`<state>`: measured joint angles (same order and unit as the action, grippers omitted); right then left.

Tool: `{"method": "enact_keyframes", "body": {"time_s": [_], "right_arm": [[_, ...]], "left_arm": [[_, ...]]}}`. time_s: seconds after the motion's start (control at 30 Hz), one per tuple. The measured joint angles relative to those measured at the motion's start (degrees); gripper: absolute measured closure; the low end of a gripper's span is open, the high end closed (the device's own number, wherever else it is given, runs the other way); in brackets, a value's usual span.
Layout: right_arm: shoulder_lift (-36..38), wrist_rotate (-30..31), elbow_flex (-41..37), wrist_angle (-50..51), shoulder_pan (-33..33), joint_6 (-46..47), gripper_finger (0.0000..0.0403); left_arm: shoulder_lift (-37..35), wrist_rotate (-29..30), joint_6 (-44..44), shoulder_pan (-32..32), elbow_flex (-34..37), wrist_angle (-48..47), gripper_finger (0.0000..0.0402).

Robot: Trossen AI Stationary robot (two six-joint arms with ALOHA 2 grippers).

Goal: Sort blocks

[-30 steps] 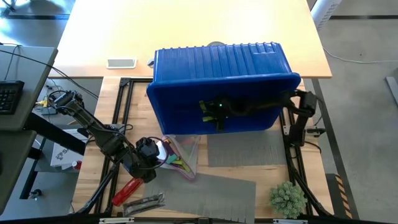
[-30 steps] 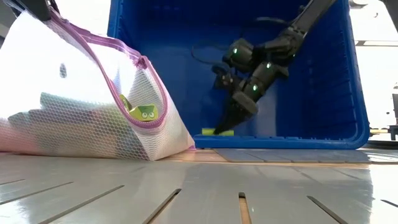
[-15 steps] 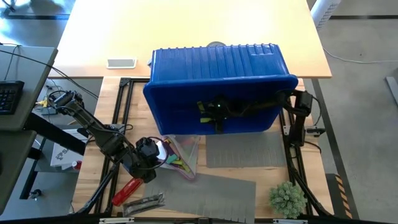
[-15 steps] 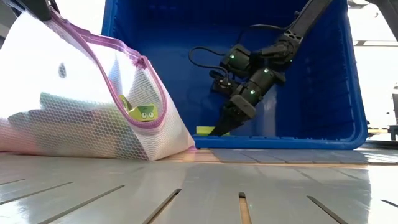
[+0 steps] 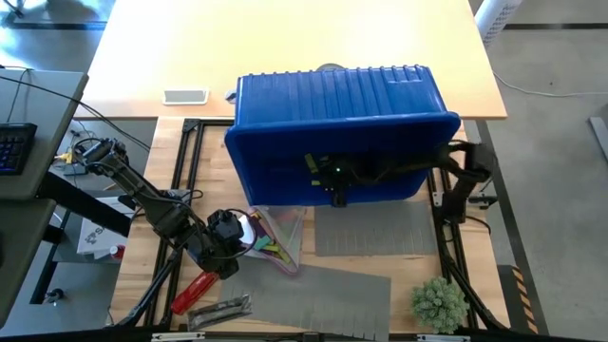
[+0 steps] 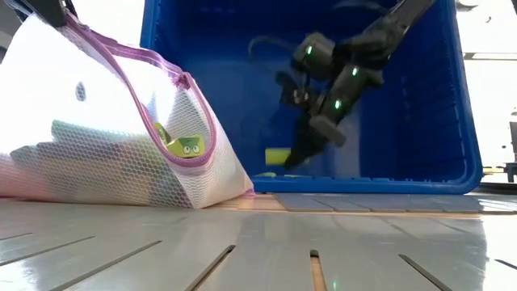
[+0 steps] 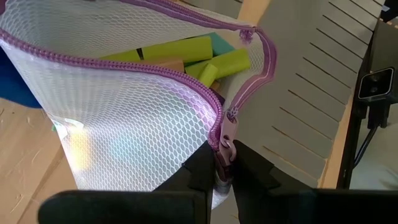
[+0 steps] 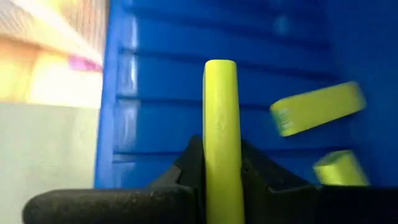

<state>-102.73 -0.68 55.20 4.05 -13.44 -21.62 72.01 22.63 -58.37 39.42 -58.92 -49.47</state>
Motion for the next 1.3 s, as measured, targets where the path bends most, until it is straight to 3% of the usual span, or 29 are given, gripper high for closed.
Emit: {"method": "enact_keyframes", "body": {"time_s": [0.47, 0.67, 0.9, 1.1, 1.3], "right_arm": [[19.13, 7.12, 0.17, 8.00, 12.83, 6.74, 0.0364], [20.60, 12.10, 0.24, 7.99, 20.96, 11.39, 0.0364], [20.13, 12.45, 0.24, 6.79, 30.52, 17.33, 0.0364], [18.40, 12.40, 0.24, -2.93, 39.46, 18.79, 0.0364], [11.20, 12.49, 0.35, -22.73, 43.18, 17.99, 0.0364]], "left_arm": [[0.00, 0.00, 0.00, 0.00, 0.00, -0.01, 0.0378], [0.00, 0.00, 0.00, -0.02, 0.00, 0.04, 0.0378], [0.00, 0.02, 0.00, -0.02, 0.00, 0.00, 0.0378], [0.00, 0.01, 0.00, -0.02, 0.00, 0.02, 0.0378], [-0.02, 0.02, 0.00, 0.00, 0.00, -0.02, 0.0378]]}}
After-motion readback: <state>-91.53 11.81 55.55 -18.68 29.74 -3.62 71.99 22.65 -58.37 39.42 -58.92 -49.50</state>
